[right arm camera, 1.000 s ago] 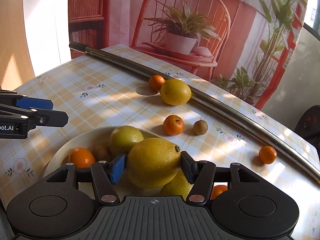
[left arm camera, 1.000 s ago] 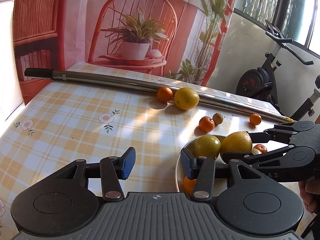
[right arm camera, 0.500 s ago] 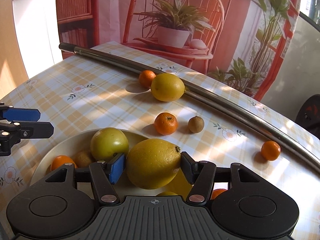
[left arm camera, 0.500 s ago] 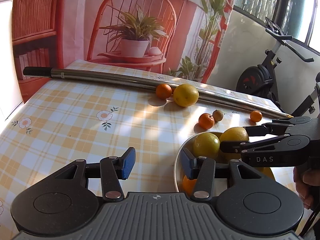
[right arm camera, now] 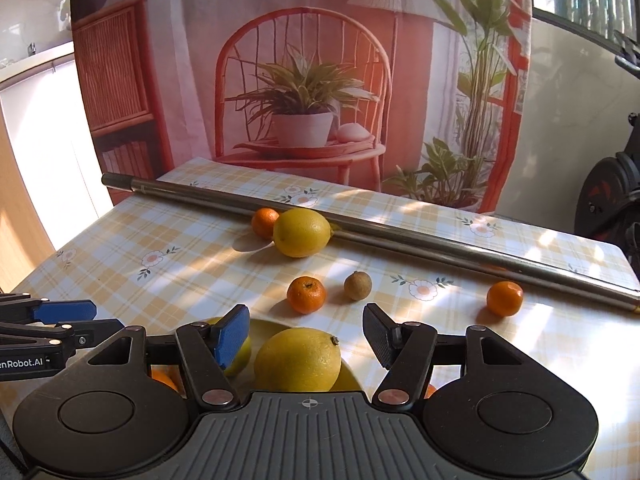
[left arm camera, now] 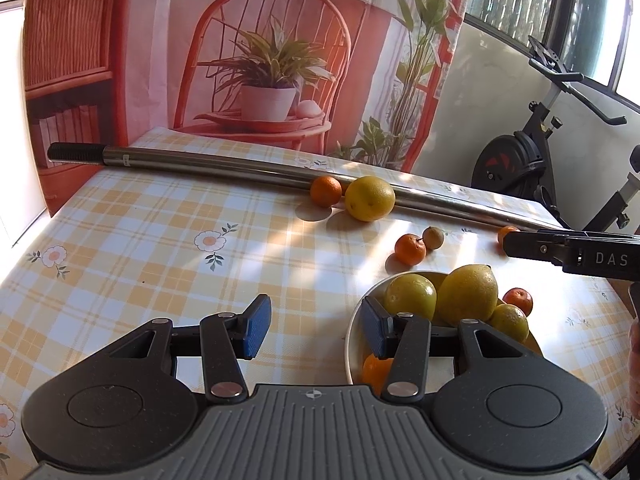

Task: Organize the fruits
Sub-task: 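Lower the lemon onto the white plate and open the right gripper, then move both grippers back to the fruits beside the steel pole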

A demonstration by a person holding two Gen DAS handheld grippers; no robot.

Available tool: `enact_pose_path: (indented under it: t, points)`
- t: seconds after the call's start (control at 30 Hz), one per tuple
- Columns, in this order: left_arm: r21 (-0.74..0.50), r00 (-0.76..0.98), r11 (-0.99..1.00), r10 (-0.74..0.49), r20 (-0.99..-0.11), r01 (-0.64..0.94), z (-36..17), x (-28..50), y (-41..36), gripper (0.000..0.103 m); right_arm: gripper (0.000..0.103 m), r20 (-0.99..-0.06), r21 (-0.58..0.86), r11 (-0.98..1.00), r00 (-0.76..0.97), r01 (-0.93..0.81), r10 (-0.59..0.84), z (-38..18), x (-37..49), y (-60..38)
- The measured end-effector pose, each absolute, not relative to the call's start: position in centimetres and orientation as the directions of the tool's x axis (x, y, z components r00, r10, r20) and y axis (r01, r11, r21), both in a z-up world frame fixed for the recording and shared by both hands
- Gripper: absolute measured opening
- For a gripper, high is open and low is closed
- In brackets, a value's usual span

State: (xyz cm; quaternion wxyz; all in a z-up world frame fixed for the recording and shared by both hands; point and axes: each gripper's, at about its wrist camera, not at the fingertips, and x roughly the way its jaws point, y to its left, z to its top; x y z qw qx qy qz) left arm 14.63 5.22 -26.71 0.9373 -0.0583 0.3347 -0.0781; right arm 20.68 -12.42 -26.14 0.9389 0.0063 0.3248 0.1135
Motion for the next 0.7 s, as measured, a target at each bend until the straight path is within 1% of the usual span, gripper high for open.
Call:
enact_pose_path:
  t: [0.23,0.43,0.5,0.7]
  points:
    - [-0.179,0.788,0.971,-0.235,-0.569,0.16,-23.3,15.2,5.8,0.052,0.059,-0.55,0.16,0.983,0.819,-0.089,0.164,-25.1,18.7,-16.1]
    - [-0.145,0.821,0.97,-0.244,-0.516,0.197,-20.0,15.4,6.1,0.052,0.059,-0.508,0.224,0.974,0.851,-0.021,0.135,-24.1,17.9,-19.0]
    - [-0.147,0.819,0.969,-0.248,-0.518,0.2,-19.3,15.7,6.3,0.054,0.059,-0.495,0.231,0.973,0.859,-0.014,0.13,-23.7,17.8,-19.7]
    - [-0.126,0.817,0.976,-0.218,-0.534,0.178,-19.2,16.7,7.1,0.055,0.059,-0.486,0.201,0.979,0.87,0.011,0.09,-23.4,18.0,-20.9]
